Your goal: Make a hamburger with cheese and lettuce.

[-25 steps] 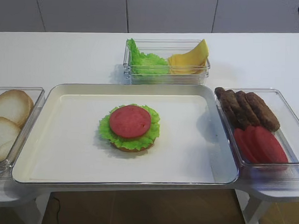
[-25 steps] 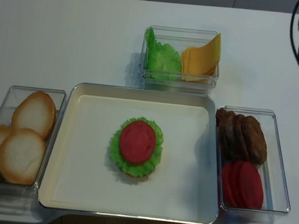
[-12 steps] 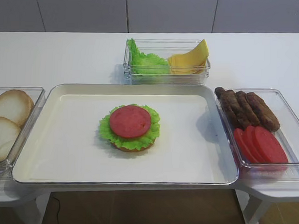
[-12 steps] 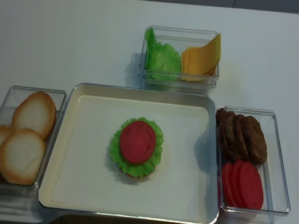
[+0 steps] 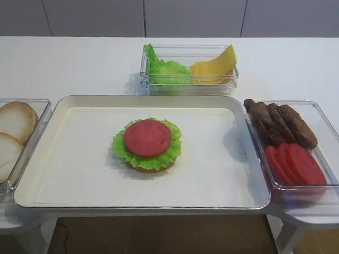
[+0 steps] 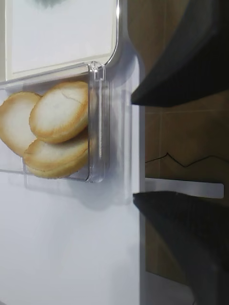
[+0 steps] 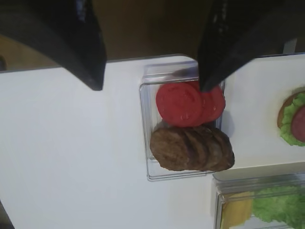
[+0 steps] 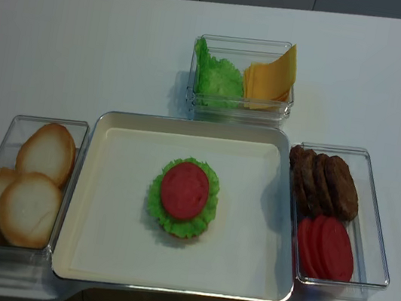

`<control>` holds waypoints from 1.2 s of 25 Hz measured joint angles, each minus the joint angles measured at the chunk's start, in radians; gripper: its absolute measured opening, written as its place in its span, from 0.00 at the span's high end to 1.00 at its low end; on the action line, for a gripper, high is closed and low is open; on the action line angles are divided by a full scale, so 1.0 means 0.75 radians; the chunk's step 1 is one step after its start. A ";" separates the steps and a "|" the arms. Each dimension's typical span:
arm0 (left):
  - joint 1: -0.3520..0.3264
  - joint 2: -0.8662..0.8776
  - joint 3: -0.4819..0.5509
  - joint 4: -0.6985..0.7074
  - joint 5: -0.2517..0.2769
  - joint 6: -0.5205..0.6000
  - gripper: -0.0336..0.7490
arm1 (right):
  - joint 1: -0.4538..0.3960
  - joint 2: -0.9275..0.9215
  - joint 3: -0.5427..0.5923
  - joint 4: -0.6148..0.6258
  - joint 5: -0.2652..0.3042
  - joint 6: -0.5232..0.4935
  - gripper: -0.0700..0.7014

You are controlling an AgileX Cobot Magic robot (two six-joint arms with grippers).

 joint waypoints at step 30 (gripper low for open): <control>0.000 0.000 0.000 0.000 0.000 0.000 0.42 | 0.000 -0.768 0.733 0.065 -0.178 -0.214 0.29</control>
